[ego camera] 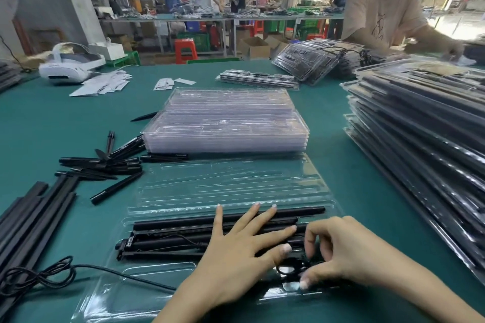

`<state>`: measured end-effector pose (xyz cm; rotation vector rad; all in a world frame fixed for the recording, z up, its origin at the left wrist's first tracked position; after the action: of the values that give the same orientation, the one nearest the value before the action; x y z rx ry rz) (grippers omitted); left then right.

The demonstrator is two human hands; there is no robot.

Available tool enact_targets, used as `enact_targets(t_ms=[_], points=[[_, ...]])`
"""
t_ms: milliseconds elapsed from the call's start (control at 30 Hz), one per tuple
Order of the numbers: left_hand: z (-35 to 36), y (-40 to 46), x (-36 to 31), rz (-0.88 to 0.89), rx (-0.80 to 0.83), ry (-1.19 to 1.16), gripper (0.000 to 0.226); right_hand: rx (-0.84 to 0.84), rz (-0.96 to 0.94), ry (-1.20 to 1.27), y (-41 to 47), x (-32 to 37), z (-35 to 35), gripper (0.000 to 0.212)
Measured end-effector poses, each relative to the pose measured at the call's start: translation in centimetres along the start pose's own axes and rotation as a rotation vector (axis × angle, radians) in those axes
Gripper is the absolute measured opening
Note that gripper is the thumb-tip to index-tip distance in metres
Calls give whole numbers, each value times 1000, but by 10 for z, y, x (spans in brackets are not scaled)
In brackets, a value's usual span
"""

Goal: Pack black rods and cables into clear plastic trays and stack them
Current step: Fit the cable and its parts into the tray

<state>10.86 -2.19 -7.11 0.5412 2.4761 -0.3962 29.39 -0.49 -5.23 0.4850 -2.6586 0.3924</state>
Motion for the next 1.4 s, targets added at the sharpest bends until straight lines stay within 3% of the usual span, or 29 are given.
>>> enact_targets(t_ms=[133, 333, 500, 633, 767, 1000, 1100, 1167, 1300, 1400], points=[[0, 2, 2, 1, -9, 4, 33, -68, -61, 56, -3, 0, 5, 55], [4, 4, 1, -12, -55, 90, 48, -234, -194, -19, -18, -5, 2, 45], [8, 1, -6, -12, -148, 103, 54, -619, -239, -272, -34, -4, 9, 39], [9, -1, -14, 3, -149, 191, 54, -695, -175, -372, -41, 3, 11, 45], [15, -10, -28, 18, -132, 408, 53, -680, -120, -367, -42, 0, 13, 42], [23, -8, -31, -28, -160, 394, 60, -640, -100, -348, -42, -1, 14, 43], [26, -12, -35, -44, -151, 403, 63, -507, -48, -247, -40, -3, 13, 50], [25, -13, -36, -20, -172, 431, 51, -342, -40, -93, -38, -10, 11, 60], [26, -13, -36, 17, -154, 525, 53, -177, -160, 52, -37, -25, -3, 52], [25, -16, -39, -17, -58, 444, 54, -118, -183, 74, -36, -30, -8, 53]])
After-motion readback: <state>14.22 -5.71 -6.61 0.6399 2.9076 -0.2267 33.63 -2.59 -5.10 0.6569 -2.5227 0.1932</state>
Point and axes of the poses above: each hand's wrist, its own y-axis towards the middle knuckle, its own z-axis out of the palm, x = y × z, the point moved 3 cm from there along y, towards the middle knuckle, and after that the axes turned 8 degrees about -y, right-handed, at the moved point
